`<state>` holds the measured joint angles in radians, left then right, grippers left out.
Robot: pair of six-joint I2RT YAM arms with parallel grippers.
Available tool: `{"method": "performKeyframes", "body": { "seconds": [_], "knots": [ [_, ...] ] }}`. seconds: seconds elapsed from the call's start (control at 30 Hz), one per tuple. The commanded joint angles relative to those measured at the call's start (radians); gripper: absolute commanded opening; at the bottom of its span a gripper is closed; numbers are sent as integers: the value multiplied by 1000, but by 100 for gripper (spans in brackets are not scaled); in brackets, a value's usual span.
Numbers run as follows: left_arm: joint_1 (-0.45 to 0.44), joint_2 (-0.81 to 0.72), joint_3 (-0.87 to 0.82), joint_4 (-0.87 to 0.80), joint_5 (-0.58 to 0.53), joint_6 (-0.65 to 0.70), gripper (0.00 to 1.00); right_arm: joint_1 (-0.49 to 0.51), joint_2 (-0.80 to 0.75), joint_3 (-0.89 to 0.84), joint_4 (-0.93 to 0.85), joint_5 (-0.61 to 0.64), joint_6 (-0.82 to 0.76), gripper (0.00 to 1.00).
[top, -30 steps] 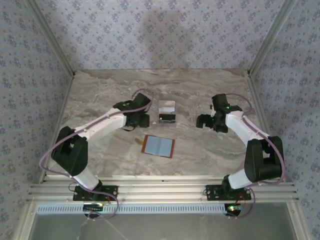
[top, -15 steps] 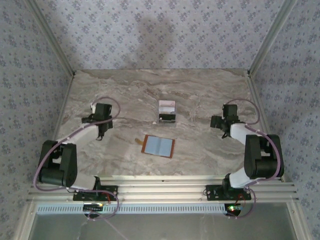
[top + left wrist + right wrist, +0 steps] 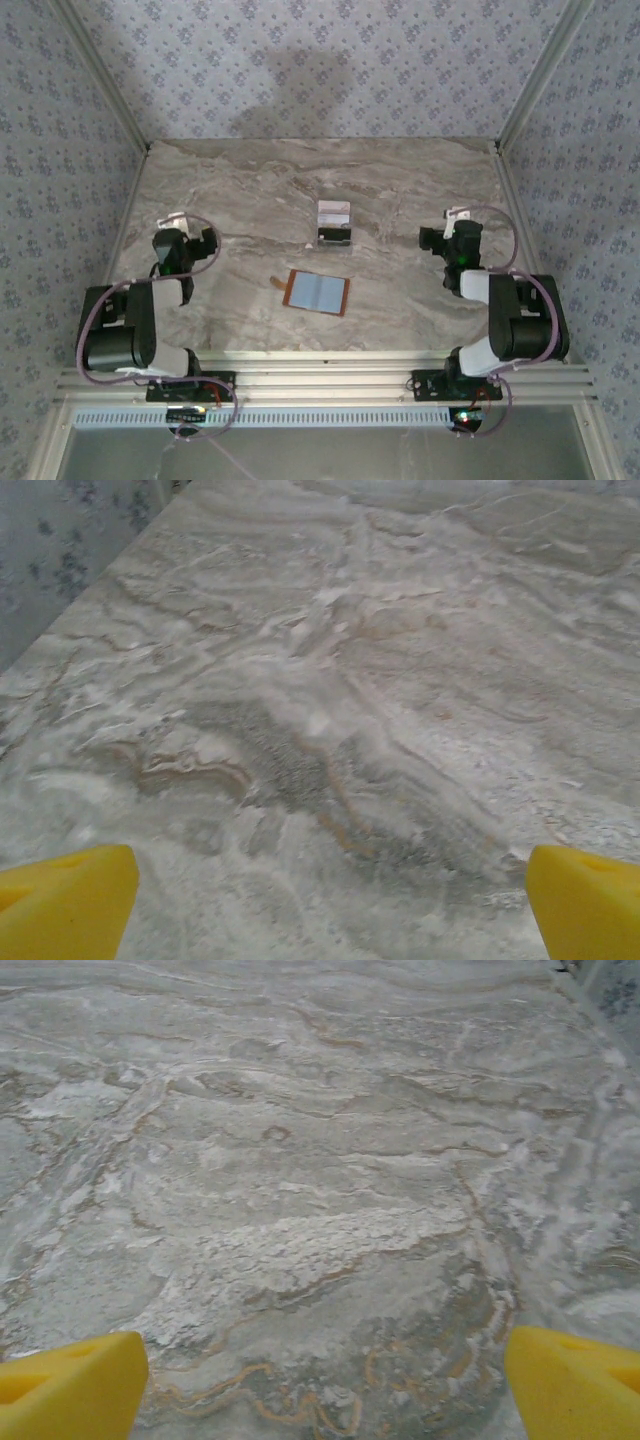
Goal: Take the credit cards out of the card holder
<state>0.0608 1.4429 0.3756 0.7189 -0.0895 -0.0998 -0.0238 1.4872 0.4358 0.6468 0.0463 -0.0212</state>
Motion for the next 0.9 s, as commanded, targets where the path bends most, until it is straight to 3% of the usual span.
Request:
{"method": "performKeyframes", "body": {
  "seconds": [0.0, 0.17, 0.87],
  "knots": [
    [7, 84, -2, 159, 83, 21, 99, -8, 37, -46, 171, -40, -8, 100],
    [-55, 89, 40, 86, 6, 73, 100, -13, 38, -44, 164, -43, -5, 100],
    [-53, 93, 37, 99, 8, 72, 100, -10, 37, -46, 166, -37, -6, 100]
  ]
}}
